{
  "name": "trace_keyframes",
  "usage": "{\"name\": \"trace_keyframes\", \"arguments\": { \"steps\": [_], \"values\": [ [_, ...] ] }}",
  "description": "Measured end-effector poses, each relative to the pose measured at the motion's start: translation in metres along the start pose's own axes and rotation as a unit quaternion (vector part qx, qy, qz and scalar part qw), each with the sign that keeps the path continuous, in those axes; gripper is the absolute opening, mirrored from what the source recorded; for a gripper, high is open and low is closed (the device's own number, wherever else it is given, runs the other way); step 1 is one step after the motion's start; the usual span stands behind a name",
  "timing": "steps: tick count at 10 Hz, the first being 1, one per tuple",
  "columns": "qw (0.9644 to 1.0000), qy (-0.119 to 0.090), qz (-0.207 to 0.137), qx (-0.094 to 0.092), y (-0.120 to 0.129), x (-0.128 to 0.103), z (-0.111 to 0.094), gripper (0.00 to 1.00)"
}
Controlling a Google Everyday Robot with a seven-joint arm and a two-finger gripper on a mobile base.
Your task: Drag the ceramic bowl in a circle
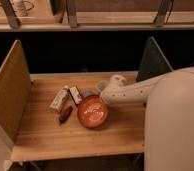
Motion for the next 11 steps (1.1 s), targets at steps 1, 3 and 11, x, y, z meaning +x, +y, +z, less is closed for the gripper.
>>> {"name": "trace_keyframes", "arguments": {
  "steps": [1,3,11],
  "values": [
    [0.9999,-0.001,-0.009,-0.013,0.014,-0.001,0.004,0.0],
    [0.9985,-0.006,-0.027,-0.047,0.048,0.0,0.01,0.0],
    [0.9982,0.047,0.004,-0.037,0.041,0.078,-0.017,0.0]
  ]
}}
